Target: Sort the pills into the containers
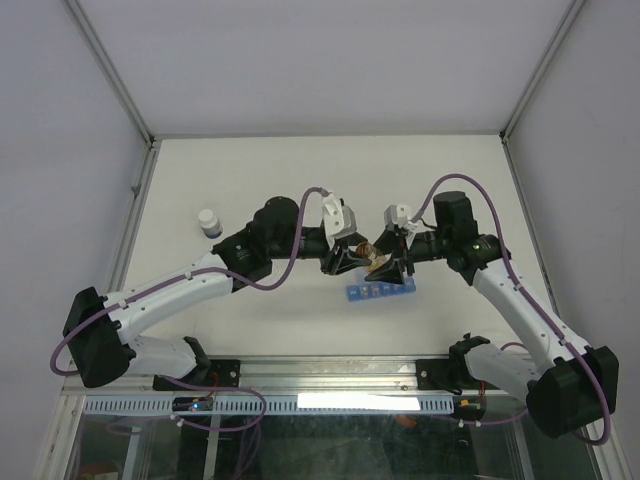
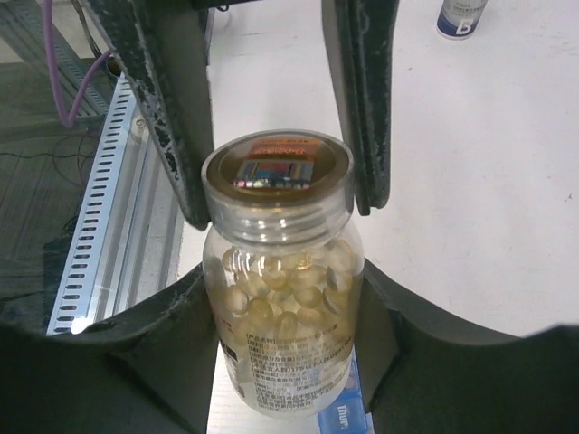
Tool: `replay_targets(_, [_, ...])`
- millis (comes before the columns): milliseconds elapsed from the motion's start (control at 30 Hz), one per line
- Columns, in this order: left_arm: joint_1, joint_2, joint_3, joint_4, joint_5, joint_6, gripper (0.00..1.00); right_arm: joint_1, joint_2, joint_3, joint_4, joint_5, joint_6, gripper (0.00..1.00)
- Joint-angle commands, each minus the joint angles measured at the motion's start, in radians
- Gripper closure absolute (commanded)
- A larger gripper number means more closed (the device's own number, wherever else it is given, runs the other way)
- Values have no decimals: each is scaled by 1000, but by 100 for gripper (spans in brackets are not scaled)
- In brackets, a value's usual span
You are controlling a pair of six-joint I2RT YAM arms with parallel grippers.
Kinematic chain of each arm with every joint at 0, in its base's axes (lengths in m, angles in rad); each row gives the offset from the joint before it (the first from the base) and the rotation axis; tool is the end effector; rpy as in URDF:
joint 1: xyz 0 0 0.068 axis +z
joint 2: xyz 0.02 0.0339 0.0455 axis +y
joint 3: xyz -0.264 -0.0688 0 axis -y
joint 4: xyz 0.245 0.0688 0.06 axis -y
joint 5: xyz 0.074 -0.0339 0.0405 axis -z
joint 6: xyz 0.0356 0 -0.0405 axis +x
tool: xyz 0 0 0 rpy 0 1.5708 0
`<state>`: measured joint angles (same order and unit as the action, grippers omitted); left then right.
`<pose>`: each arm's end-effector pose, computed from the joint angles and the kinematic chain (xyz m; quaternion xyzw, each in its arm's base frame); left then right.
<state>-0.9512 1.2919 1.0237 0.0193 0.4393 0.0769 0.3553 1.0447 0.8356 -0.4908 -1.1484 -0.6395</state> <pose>0.1633 -0.2550 0.3341 0.4953 0.6051 -0.4095 0.4700 0.1831 0.1026 0.2926 -0.5646 0.5597 0.4374 0.4203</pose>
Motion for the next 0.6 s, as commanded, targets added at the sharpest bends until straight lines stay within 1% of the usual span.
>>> replay_targets(0, [25,-40,-56,-107,349,498,89,-19,-11,25,62,-10,52,100])
replay_targets(33, [45,-37,-47,-105,364,506,88,-19,-11,24,64,-10,54,100])
replay_targets(67, [67,-31,-33,-94,375,495,84,-19,-11,23,65,-9,54,100])
replay_targets(100, [91,-30,-25,-69,371,461,77,-19,-9,21,67,-10,56,100])
replay_targets(133, [106,-31,-26,-25,360,414,66,-19,-8,22,67,-10,55,100])
replay_targets(167, [113,-41,-40,27,337,356,40,-19,-8,22,67,-9,55,100])
replay_targets(200, [114,-55,-66,103,293,296,24,-18,-8,22,67,-9,55,100])
replay_targets(233, [115,-77,-109,192,243,237,11,-19,-7,22,67,-9,54,100])
replay_targets(267, [115,-99,-156,277,190,183,3,-19,-8,21,66,-9,54,100])
replay_targets(333, [116,-154,-240,406,110,98,1,-19,-8,23,66,-9,54,100])
replay_targets(400, [117,-205,-304,482,43,21,1,-19,-8,22,66,-9,54,100])
replay_targets(467, [117,-255,-349,527,-44,-93,1,-18,-6,22,66,-10,52,100])
replay_targets(567, [117,-306,-374,539,-86,-271,1,-18,-5,21,66,-10,52,100])
